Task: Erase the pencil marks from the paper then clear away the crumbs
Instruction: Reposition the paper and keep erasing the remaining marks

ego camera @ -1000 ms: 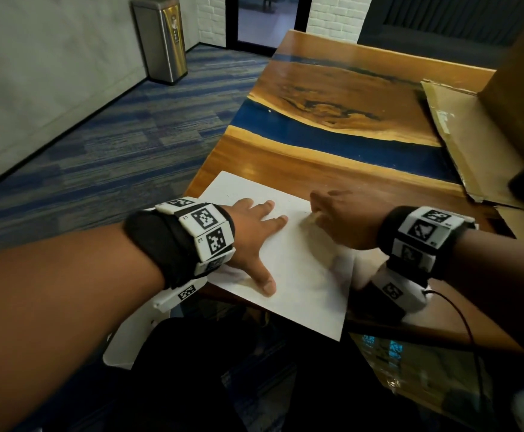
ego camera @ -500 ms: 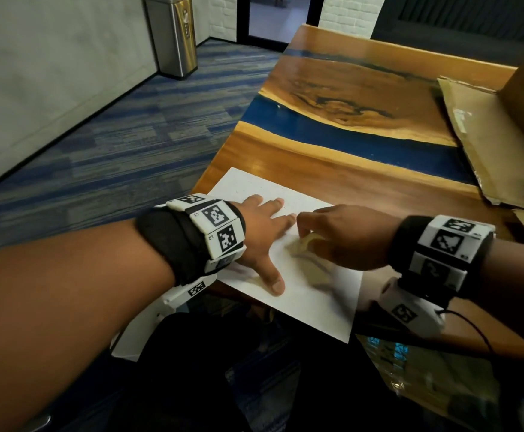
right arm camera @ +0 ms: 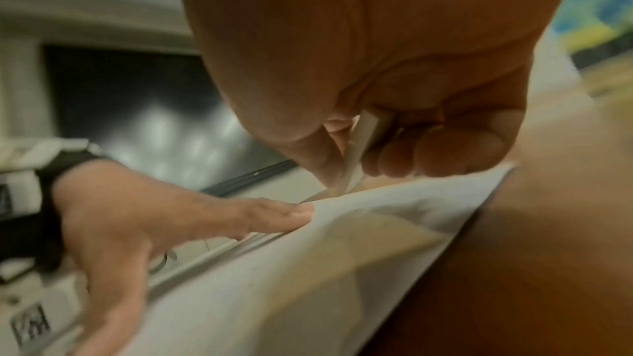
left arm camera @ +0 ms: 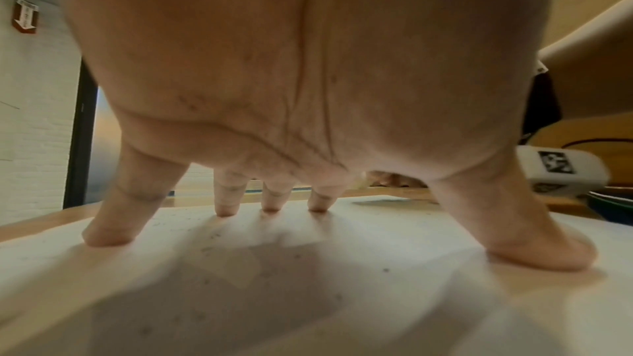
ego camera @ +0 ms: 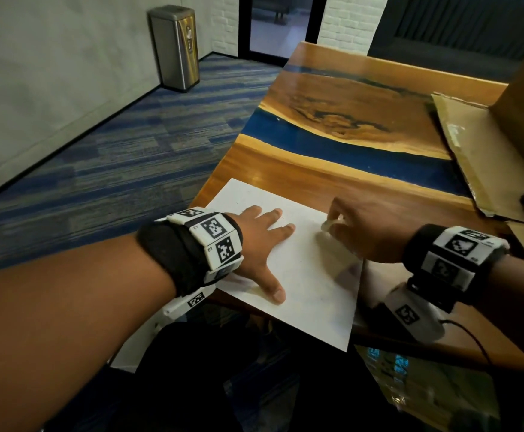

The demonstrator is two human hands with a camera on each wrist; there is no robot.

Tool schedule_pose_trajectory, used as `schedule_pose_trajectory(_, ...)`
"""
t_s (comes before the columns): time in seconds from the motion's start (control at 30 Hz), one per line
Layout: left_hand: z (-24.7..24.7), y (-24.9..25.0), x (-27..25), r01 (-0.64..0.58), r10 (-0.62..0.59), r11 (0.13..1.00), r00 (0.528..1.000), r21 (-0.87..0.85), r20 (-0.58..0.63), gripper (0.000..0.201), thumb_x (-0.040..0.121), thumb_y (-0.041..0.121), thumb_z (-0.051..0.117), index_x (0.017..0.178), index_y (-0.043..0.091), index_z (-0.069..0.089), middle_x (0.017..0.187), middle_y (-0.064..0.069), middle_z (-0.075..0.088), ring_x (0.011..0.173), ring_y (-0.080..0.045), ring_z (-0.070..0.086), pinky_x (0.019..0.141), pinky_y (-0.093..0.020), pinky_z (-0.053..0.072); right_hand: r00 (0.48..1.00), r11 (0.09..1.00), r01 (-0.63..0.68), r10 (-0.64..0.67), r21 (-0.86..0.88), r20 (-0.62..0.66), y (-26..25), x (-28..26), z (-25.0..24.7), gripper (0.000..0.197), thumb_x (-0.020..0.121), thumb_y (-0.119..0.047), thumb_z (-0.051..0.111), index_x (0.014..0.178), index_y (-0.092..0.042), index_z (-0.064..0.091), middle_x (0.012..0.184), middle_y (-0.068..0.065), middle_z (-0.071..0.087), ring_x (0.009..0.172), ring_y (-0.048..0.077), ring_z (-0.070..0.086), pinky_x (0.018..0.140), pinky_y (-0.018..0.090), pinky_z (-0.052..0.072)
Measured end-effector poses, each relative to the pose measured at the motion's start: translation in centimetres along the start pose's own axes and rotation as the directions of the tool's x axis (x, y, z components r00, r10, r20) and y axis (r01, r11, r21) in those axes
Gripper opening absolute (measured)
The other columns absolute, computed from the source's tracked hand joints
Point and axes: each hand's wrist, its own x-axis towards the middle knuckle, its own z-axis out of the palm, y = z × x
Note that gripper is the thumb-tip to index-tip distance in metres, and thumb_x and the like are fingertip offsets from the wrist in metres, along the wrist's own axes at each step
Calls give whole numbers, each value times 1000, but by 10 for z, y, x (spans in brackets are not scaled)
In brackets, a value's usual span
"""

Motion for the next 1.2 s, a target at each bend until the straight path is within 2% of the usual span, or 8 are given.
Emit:
schedule_pose_trajectory(0.13, 1, 14, -5, 6, -7, 999, 1000, -40, -24, 121, 67, 90, 55, 158, 38, -6, 165, 8, -23, 153, -25, -15, 117, -65, 14, 986, 991, -13, -10, 132, 169, 5, -5, 11, 33, 93, -38, 63, 119, -29, 45, 105, -4, 55, 85, 14, 50, 65, 25, 37)
schedule_pose_trajectory(0.33, 43, 72, -34, -312, 317, 948, 931, 56, -179, 102, 82, 86, 34, 159, 32, -4, 166, 5, -18, 152, -23, -19, 118, -62, -5, 977, 986, -7, -28, 164, 212, 8, -1, 7, 40, 92, -41, 65, 122, -25, 44, 105, -1, 59, 84, 15, 53, 70, 31, 40)
schedule_pose_trajectory(0.4, 51, 58, -33, -275, 276, 961, 940, 33, -198, 98, 82, 88, 26, 157, 38, -11, 164, 7, -24, 151, -20, -22, 120, -56, -7, 976, 987, -1, -34, 162, 214, 8, 0, 8, 40, 92, -41, 65, 120, -25, 44, 106, 0, 59, 86, 16, 53, 73, 32, 39)
schedule_pose_trajectory(0.57, 31, 12, -27, 126, -142, 986, 980, -112, -143, 99, 79, 90, 13, 158, 35, -7, 166, 2, -20, 153, -25, -16, 120, -60, 1, 982, 988, 9, -39, 157, 186, 8, 2, 9, 36, 91, -42, 67, 114, -29, 43, 102, -4, 54, 83, 13, 49, 72, 30, 36)
schedule_pose_trajectory(0.73, 43, 43, -43, -228, 226, 974, 967, -1, -120, 90, 83, 86, 15, 157, 41, -10, 164, 8, -24, 150, -17, -24, 121, -53, -8, 980, 985, 9, -44, 175, 196, 9, 0, 8, 38, 90, -39, 68, 118, -28, 45, 102, -4, 55, 85, 15, 51, 71, 30, 37)
schedule_pose_trajectory(0.9, 32, -8, -32, 237, -259, 957, 958, -166, -125, 98, 78, 89, 8, 159, 34, -3, 167, 0, -15, 154, -28, -10, 120, -60, 5, 982, 985, 33, -63, 169, 177, 12, 2, 11, 35, 90, -40, 68, 113, -31, 44, 103, -6, 53, 89, 16, 51, 74, 29, 37)
schedule_pose_trajectory(1.07, 22, 9, -37, -22, 17, 997, 997, -70, -76, 77, 94, 74, 22, 159, 39, 1, 167, 6, -14, 153, -19, -12, 122, -55, 4, 980, 987, 58, -85, 152, 178, 12, 0, 10, 35, 88, -41, 70, 111, -36, 45, 99, -12, 53, 82, 5, 49, 71, 28, 38)
schedule_pose_trajectory(1.2, 3, -19, -25, 50, -56, 995, 995, -82, -79, 77, 97, 64, 39, 160, 35, 4, 168, 9, -9, 154, -17, 0, 123, -46, 13, 955, 979, 55, -109, 199, 275, 19, -3, 5, 38, 83, -46, 73, 111, -38, 48, 100, -13, 60, 85, 8, 55, 71, 27, 44)
